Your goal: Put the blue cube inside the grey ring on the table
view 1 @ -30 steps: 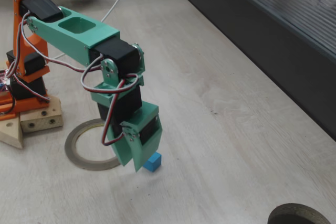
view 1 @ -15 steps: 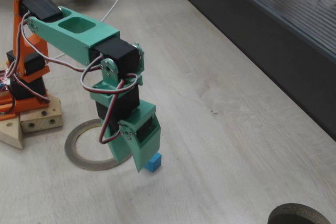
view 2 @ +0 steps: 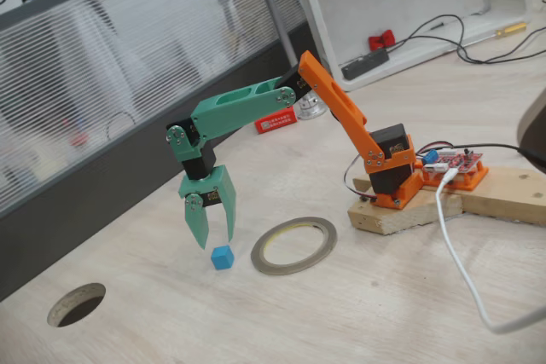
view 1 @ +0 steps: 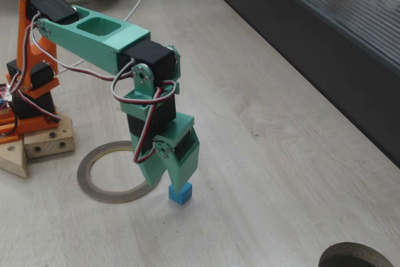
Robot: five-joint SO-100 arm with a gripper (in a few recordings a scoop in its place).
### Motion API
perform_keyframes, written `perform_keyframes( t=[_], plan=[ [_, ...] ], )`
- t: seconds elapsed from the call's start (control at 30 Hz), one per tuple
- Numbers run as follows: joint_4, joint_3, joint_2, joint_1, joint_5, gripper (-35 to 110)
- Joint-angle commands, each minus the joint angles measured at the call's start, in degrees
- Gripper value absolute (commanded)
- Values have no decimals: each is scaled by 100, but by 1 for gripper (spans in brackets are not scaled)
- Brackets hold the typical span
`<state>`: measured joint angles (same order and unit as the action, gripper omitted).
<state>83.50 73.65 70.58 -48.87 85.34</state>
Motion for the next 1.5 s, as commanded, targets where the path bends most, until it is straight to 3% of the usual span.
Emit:
perform_keyframes(
  t=[0.0,1.47],
  plan=[
    [70,-132,79,62,-18,34],
    [97,-132,-659,62,-9,33]
  ],
)
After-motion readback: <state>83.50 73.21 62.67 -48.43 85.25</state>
